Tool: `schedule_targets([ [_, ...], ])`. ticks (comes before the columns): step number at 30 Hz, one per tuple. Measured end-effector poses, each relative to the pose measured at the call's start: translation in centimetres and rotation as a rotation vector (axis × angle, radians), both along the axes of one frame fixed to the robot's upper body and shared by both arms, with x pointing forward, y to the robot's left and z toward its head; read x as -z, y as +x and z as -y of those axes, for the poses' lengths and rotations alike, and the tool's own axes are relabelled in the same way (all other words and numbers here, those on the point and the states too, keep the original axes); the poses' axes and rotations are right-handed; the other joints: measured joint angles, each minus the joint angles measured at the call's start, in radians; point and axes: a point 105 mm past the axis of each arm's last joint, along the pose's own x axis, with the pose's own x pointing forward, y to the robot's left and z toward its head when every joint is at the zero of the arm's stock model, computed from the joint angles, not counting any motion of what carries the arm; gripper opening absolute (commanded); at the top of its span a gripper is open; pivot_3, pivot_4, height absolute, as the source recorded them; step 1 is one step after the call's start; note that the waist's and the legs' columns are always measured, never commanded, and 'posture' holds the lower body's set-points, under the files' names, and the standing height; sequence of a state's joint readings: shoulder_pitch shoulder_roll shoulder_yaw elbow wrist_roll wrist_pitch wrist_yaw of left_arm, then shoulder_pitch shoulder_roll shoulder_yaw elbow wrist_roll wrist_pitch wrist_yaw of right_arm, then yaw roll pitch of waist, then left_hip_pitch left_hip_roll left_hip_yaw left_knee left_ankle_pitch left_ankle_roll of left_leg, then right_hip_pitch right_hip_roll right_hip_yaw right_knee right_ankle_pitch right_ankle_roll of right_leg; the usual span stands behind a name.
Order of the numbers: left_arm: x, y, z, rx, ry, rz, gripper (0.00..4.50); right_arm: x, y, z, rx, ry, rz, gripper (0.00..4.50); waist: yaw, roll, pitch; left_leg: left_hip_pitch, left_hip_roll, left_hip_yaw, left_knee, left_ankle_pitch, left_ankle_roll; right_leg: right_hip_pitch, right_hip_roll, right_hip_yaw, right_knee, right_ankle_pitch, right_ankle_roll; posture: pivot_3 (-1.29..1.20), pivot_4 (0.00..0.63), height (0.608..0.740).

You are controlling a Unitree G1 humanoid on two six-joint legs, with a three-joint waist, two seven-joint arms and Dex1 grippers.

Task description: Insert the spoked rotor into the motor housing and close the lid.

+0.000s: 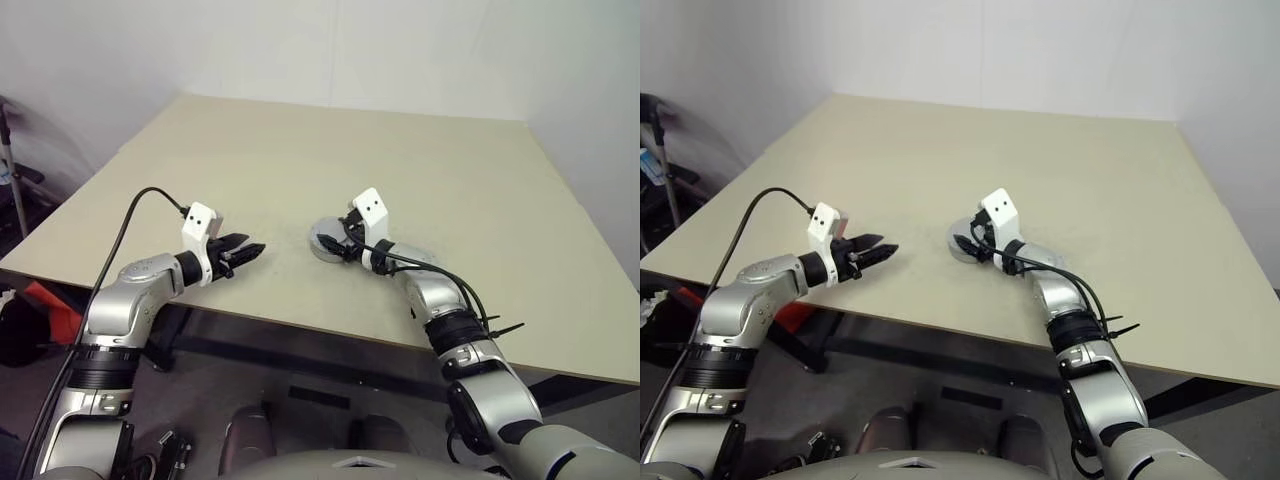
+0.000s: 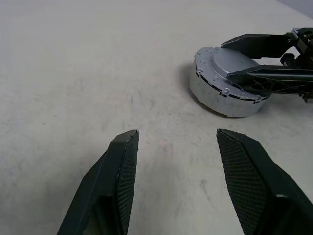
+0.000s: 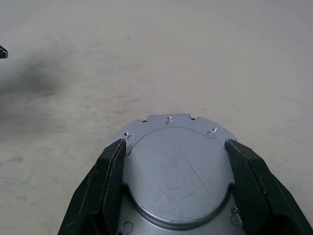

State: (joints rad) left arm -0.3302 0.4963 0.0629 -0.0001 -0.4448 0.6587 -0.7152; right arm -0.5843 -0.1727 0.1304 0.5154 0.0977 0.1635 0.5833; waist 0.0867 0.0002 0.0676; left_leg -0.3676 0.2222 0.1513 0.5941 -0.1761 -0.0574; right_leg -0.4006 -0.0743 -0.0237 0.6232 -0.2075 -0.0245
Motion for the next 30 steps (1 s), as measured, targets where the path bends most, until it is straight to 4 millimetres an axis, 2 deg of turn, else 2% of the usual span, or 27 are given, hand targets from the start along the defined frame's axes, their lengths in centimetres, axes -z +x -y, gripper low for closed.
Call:
schedule_targets([
  [10,0.07,-0.05,-0.02,-0.001,0.001,-0.002,2.69,0.22,0.0,0.14,-0.013,-0.029,-0.002,3.1,0.0,0.0,0.0,0.0,0.0,0.0,0.0,0.0,0.0,0.0,0.0,0.0,0.0,-0.002,0.003,0.0,0.0,0.74],
  [17,0.08,-0.03,-0.01,-0.003,0.0,-0.002,2.69,0.27,-0.02,0.4,-0.02,-0.04,-0.004,3.1,0.005,0.0,0.0,0.001,0.0,0.0,0.0,0.0,0.0,0.001,0.0,0.0,0.0,0.0,0.001,0.0,0.0,0.74],
  [22,0.12,-0.03,0.2,-0.003,-0.007,-0.004,2.69,0.43,0.09,0.32,-0.019,-0.049,-0.03,3.1,0.005,0.0,0.0,0.001,0.0,0.0,0.0,0.0,0.0,0.002,0.0,0.0,0.0,-0.004,0.006,0.0,0.0,0.74],
  [30,0.06,0.03,0.26,-0.01,-0.005,-0.008,2.69,0.76,-0.22,0.6,-0.03,-0.073,-0.102,3.1,0.007,0.0,-0.006,0.009,-0.001,0.0,-0.005,-0.001,0.001,0.009,0.0,0.0,-0.005,-0.004,0.007,0.0,0.0,0.74],
])
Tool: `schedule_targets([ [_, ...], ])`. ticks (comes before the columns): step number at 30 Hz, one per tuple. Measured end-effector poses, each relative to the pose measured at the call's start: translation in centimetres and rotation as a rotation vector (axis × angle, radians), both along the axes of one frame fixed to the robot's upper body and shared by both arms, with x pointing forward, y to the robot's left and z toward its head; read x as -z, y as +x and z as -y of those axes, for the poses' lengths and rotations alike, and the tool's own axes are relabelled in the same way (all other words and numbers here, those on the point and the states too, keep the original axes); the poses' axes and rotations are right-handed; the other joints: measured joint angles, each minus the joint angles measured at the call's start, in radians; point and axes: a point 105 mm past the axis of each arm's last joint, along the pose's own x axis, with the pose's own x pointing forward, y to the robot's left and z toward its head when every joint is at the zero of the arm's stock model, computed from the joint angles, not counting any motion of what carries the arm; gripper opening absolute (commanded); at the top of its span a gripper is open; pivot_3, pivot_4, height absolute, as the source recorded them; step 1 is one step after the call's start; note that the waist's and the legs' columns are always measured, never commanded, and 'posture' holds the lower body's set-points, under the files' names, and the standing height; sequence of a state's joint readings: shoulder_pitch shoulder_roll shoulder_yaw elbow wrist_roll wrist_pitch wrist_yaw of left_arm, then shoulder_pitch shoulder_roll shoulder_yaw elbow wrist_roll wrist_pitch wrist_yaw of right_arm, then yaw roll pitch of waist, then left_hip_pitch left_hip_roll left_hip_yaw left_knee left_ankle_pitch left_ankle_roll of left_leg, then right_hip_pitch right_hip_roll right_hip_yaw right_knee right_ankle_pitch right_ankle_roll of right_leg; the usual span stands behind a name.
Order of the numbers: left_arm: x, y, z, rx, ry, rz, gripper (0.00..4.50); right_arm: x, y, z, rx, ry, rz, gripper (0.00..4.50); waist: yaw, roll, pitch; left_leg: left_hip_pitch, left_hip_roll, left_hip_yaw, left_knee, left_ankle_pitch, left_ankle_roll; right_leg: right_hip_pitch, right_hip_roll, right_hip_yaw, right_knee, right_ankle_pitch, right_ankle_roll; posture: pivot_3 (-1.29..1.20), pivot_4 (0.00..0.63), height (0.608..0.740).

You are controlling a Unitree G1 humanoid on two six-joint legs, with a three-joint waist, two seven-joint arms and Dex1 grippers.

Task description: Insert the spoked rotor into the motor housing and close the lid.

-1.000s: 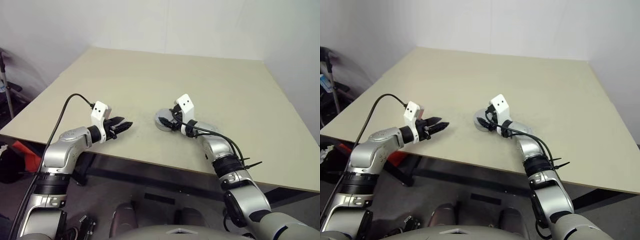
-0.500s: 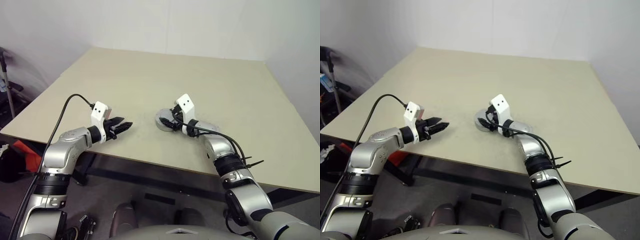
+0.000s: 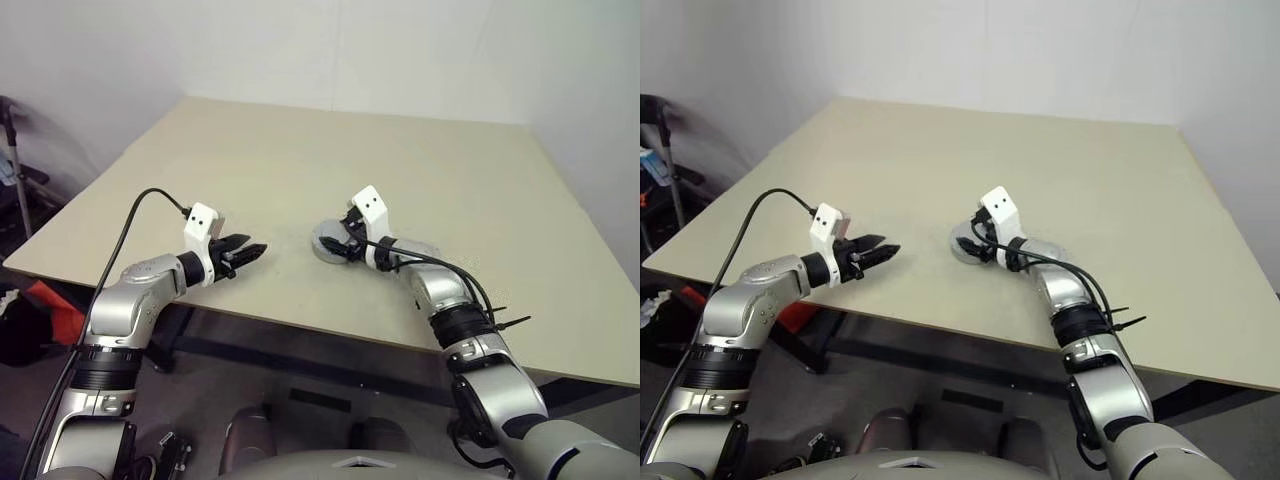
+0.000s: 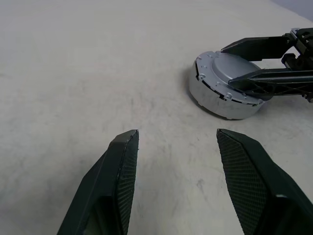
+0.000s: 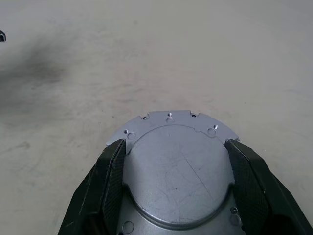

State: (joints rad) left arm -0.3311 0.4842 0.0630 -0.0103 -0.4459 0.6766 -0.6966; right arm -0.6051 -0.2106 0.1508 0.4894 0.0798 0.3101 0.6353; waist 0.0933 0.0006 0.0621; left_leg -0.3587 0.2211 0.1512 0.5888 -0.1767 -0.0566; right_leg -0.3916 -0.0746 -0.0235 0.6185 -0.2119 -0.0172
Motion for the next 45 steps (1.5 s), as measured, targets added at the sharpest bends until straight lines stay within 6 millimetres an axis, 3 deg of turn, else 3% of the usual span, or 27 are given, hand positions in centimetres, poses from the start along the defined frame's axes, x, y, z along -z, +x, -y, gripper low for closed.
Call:
schedule_targets([
  [4,-0.1,0.1,0.1,-0.003,-0.007,-0.002,2.69,0.0,0.0,0.2,-0.006,-0.013,-0.004,3.1,0.003,0.0,-0.002,0.009,-0.004,0.0,-0.013,0.0,0.0,0.007,-0.001,0.0,-0.009,0.0,0.0,0.0,0.0,0.74],
  [25,-0.4,0.2,0.6,-0.004,-0.021,0.008,2.69,0.3,0.6,0.2,0.035,-0.034,-0.004,3.1,0.002,0.001,-0.005,0.009,-0.007,-0.001,-0.016,0.0,0.0,0.007,-0.002,0.0,-0.013,-0.001,0.002,0.0,0.0,0.74],
  [28,-0.6,0.5,1.2,-0.028,-0.091,-0.015,2.69,0.3,0.6,0.4,0.036,-0.039,-0.003,3.1,0.003,0.002,-0.005,0.009,-0.007,-0.001,-0.017,0.0,0.0,0.008,-0.003,0.0,-0.013,-0.001,0.002,0.0,0.0,0.74],
  [31,-2.0,1.7,2.7,-0.06,-0.224,-0.037,2.69,0.4,0.6,0.5,0.041,-0.044,-0.005,3.1,0.004,0.002,-0.005,0.01,-0.008,-0.001,-0.017,0.0,0.0,0.006,-0.003,0.0,-0.014,-0.002,0.003,0.0,0.0,0.74],
  [35,-2.5,2.7,4.3,-0.064,-0.298,-0.078,1.89,0.4,0.6,0.4,0.032,-0.046,-0.005,3.1,0.001,0.001,-0.007,0.009,-0.013,-0.002,-0.018,0.0,0.0,0.008,-0.007,0.001,-0.014,-0.002,0.004,0.0,0.0,0.74],
  [40,-1.3,4.1,7.0,-0.045,-0.393,-0.193,0.21,0.3,0.6,0.5,0.03,-0.047,-0.005,3.1,0.002,-0.001,-0.008,0.008,-0.014,-0.002,-0.019,0.0,0.0,0.008,-0.007,0.001,-0.016,-0.003,0.005,0.0,0.0,0.74],
  [45,-0.2,6.0,8.5,-0.063,-0.411,-0.281,0.05,0.3,0.6,0.5,0.03,-0.048,-0.003,3.1,0.003,-0.001,-0.008,0.008,-0.014,-0.002,-0.025,0.0,0.0,0.008,-0.007,0.0,-0.022,-0.003,0.006,0.0,0.0,0.74],
])
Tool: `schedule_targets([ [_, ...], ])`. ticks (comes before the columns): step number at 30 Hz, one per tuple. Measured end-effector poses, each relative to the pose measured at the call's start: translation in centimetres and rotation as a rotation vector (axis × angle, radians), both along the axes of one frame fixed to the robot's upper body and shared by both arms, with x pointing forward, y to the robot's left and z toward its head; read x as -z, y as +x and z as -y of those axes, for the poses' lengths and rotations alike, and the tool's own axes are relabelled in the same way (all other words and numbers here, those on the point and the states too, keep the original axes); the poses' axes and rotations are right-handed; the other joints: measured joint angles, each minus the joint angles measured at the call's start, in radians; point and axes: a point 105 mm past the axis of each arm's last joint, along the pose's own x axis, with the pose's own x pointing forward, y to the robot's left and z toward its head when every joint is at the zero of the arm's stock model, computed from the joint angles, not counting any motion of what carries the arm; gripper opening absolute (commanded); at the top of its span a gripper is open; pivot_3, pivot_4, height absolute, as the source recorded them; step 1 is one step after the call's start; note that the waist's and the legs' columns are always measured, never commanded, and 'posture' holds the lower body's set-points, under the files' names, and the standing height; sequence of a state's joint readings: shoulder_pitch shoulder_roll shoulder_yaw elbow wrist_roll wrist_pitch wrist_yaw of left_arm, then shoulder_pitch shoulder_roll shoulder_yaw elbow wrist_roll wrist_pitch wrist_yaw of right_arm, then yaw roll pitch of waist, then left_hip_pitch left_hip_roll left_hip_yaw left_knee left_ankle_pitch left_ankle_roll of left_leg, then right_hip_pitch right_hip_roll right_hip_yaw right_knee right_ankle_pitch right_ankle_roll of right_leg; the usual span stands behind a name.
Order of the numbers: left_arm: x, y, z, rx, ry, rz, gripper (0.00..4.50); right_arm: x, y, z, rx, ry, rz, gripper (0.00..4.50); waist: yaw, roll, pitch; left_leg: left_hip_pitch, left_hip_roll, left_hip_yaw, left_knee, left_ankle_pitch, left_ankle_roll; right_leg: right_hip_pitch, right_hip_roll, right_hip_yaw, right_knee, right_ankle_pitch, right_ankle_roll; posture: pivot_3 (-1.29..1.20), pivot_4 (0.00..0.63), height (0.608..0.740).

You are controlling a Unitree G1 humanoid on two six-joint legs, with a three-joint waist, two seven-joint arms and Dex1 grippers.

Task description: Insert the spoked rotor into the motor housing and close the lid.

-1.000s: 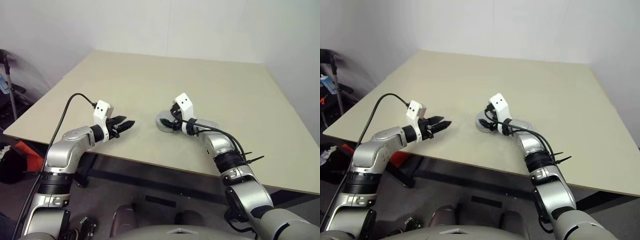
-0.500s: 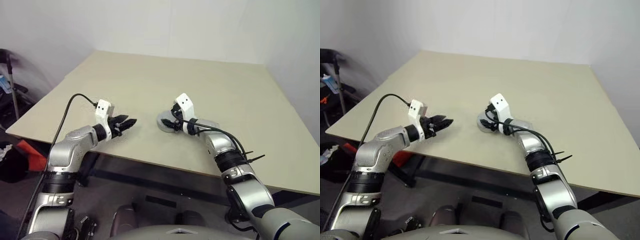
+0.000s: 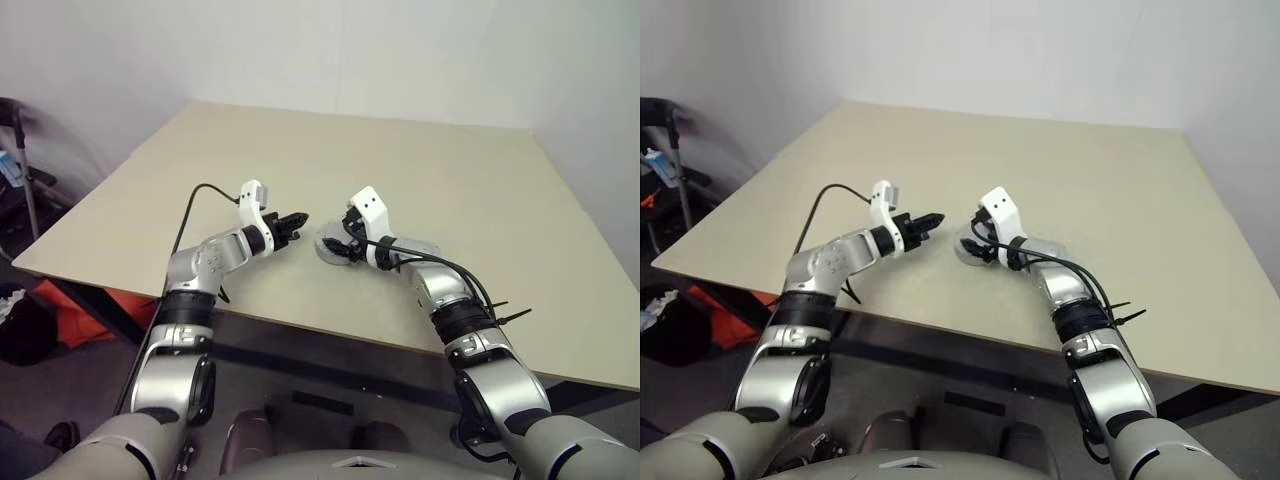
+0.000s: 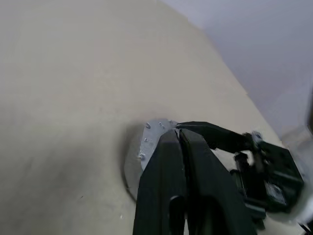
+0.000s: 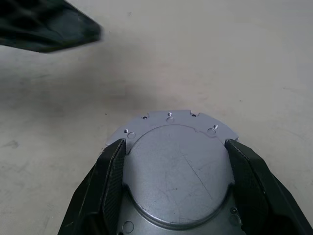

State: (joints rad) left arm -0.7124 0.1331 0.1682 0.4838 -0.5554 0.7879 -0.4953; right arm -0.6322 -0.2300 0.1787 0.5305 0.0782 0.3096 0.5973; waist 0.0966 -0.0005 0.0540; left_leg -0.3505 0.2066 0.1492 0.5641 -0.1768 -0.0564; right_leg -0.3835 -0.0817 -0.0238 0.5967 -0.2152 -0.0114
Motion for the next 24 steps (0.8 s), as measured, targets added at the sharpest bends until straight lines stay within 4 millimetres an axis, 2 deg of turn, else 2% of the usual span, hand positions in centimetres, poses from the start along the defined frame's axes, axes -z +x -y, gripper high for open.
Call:
schedule_targets([
  [3,1.0,0.7,1.3,0.01,0.024,-0.053,0.05,-0.1,0.0,0.0,-0.002,0.0,0.004,3.1,0.0,0.001,0.0,-0.001,0.0,0.0,-0.006,0.0,0.0,0.001,0.0,-0.001,-0.01,0.001,0.001,0.0,0.0,0.74],
  [7,3.1,0.6,2.8,0.049,0.093,-0.144,0.05,-0.2,-0.1,0.0,-0.005,0.001,0.008,3.1,-0.001,0.0,-0.001,-0.001,-0.001,0.001,-0.006,0.0,0.0,0.001,-0.001,0.0,-0.01,0.001,0.002,0.0,0.0,0.74],
  [18,3.2,0.0,3.1,0.125,0.087,-0.209,0.05,-0.1,-0.3,0.4,0.009,0.002,-0.004,3.1,0.0,0.001,-0.003,0.002,-0.001,0.001,-0.006,0.0,0.0,0.007,-0.005,-0.002,-0.011,0.001,0.002,0.0,0.0,0.74],
  [22,3.1,-0.3,3.2,0.142,0.072,-0.223,0.0,0.0,-0.2,0.8,0.024,-0.008,-0.016,4.4,0.0,0.001,-0.003,0.001,-0.001,0.001,-0.006,0.0,0.0,0.008,-0.006,-0.003,-0.012,0.001,0.002,0.0,0.0,0.74],
  [24,3.2,-0.6,3.2,0.153,0.063,-0.229,0.0,-0.1,-0.1,1.0,0.031,-0.01,-0.017,4.45,0.0,0.001,-0.003,0.001,-0.001,0.001,-0.006,0.0,0.0,0.008,-0.007,-0.003,-0.013,0.001,0.002,0.0,0.0,0.74],
])
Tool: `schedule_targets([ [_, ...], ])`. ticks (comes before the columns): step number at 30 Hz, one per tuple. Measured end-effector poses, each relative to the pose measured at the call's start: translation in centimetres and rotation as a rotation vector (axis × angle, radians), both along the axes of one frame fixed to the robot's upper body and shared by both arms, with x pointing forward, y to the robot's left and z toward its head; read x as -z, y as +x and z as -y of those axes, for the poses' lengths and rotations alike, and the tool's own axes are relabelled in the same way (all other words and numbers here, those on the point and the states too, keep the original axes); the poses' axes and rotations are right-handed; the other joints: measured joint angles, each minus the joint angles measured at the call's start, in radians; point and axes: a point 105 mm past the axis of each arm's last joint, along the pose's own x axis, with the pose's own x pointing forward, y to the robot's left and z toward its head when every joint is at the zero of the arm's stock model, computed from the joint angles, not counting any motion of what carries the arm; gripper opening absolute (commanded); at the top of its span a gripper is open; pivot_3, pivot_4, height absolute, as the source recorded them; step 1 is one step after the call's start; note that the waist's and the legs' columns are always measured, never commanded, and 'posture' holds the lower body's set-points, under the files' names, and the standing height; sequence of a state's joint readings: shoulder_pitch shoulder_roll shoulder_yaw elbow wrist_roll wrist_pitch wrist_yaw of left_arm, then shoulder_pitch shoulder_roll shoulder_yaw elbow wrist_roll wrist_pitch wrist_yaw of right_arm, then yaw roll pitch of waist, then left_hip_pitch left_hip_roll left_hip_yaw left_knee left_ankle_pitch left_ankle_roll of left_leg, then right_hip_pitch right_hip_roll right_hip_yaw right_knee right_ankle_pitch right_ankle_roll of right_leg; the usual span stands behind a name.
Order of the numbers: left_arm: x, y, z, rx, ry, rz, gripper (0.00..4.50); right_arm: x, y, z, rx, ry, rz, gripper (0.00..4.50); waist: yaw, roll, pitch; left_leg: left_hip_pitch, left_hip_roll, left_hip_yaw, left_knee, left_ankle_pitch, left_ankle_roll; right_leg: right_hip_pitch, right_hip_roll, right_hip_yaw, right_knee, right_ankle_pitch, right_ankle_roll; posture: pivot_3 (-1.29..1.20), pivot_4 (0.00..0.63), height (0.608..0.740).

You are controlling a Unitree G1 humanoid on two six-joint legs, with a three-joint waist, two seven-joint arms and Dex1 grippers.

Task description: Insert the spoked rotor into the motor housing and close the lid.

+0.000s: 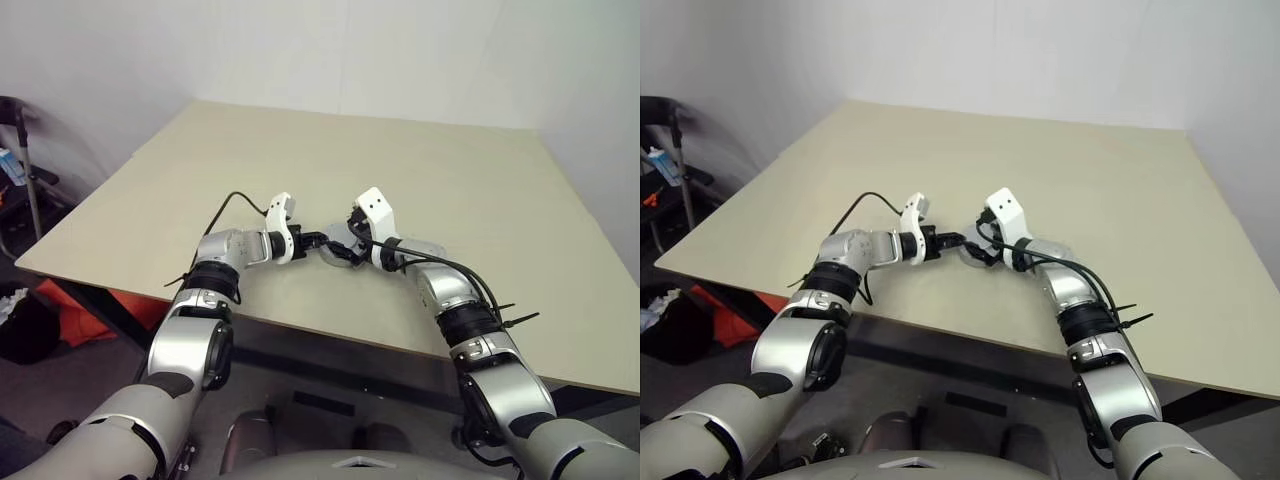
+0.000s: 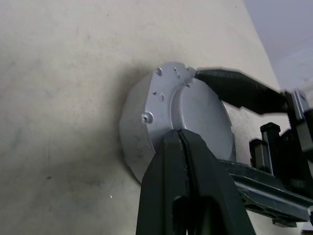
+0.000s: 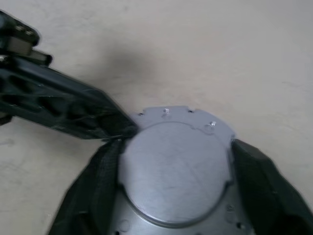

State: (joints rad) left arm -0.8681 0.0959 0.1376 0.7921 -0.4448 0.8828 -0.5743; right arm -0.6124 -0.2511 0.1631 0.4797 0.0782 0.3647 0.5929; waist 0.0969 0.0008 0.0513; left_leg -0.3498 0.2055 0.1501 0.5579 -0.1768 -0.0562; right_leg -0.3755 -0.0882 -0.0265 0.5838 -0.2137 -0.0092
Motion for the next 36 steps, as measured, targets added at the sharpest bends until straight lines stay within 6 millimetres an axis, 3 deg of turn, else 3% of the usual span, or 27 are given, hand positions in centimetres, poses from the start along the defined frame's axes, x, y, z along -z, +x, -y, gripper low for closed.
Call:
schedule_targets([
  [9,-0.5,-0.3,-0.1,0.013,-0.011,0.0,0.0,-0.8,-0.2,-0.2,-0.013,0.018,-0.009,4.45,0.001,0.0,0.001,-0.003,0.0,0.0,-0.005,0.0,0.0,-0.004,0.0,-0.001,0.0,0.0,0.0,0.0,0.0,0.74],
  [14,-0.8,-0.4,0.3,0.028,-0.027,0.004,0.0,-1.8,-0.6,0.7,-0.037,0.057,-0.04,4.45,0.009,0.001,0.002,-0.014,0.0,0.001,-0.006,0.002,0.002,-0.011,0.0,-0.001,0.0,0.004,-0.006,0.0,0.0,0.74],
  [20,-1.2,-0.5,0.4,0.036,-0.04,0.013,0.0,-4.9,-0.8,2.6,-0.042,0.146,-0.011,4.45,0.01,0.002,0.002,-0.019,0.0,0.003,-0.005,0.008,0.006,-0.014,0.001,-0.001,0.0,0.003,-0.005,0.0,0.0,0.74],
  [23,-1.3,-0.5,0.5,0.039,-0.042,0.016,0.0,-5.4,-0.9,2.7,-0.044,0.184,-0.021,4.45,0.01,0.002,0.003,-0.02,0.0,0.003,-0.005,0.007,0.007,-0.014,0.001,-0.002,0.0,0.002,-0.006,0.0,0.0,0.74],
  [29,-1.3,-0.7,0.6,0.052,-0.048,0.01,0.0,-4.7,-0.9,4.4,0.08,0.272,-0.172,4.45,0.013,0.002,0.003,-0.019,0.0,0.003,-0.005,0.007,0.007,-0.013,0.0,-0.002,0.0,0.002,-0.005,0.0,0.0,0.74],
  [36,-0.9,-1.2,0.8,0.067,-0.061,-0.01,0.0,-2.5,-2.3,8.7,0.264,0.442,-0.483,4.45,0.029,0.002,0.003,-0.018,0.0,0.003,-0.004,0.009,0.005,-0.012,0.0,-0.002,0.001,0.002,-0.005,0.0,0.0,0.74],
])
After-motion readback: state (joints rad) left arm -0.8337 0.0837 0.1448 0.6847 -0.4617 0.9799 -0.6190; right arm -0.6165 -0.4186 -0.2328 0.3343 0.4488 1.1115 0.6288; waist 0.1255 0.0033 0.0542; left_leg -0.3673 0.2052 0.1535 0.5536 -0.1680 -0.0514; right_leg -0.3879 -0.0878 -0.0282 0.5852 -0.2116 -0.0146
